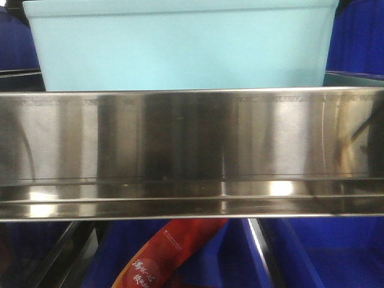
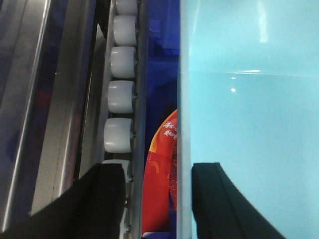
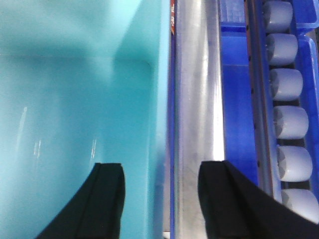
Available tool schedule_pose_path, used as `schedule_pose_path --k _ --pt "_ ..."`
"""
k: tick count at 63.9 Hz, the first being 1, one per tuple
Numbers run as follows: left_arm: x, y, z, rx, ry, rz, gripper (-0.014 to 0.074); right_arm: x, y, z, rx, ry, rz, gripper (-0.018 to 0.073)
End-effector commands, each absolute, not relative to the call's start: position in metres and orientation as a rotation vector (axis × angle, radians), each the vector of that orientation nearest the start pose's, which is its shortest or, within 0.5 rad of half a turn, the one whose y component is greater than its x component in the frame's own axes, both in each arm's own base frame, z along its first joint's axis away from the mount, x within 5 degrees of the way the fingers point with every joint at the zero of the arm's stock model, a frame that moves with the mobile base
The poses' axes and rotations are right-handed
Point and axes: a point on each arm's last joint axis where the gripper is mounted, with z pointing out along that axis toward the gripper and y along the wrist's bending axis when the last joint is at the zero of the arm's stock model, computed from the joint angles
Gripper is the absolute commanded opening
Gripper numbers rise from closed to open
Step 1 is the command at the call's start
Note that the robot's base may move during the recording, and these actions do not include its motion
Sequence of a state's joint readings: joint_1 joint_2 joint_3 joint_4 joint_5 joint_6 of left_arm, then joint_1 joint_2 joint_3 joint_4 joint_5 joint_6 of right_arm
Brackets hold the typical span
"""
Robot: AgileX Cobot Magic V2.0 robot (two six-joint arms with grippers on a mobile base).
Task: Fetch blue bin and place on conveyor start
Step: 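Close both grippers on the light-blue bin's side walls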
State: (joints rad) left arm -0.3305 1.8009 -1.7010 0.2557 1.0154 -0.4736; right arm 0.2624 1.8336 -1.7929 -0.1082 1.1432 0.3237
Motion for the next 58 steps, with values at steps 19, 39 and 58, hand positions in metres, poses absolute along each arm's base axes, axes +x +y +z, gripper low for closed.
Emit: schedule_pose_path --k 19,39,58 --pt "0.3832 -0.1117 0.3375 -0.088 2.536 0.012 0.0239 0.3914 0.0953 0.3427 0.05 2.63 0.045 0.0244" --pt "0.3841 -0.1129 0.3361 -0.091 2.538 -0.002 0.0237 0.3928 0.0957 0.3434 0.048 2.613 0.051 0.0244" --pt "0.3841 -0.1136 0.3361 -0.093 2.538 -0.013 0.0153 0.3939 0.0961 0.3435 0.047 2.603 0.055 0.0026"
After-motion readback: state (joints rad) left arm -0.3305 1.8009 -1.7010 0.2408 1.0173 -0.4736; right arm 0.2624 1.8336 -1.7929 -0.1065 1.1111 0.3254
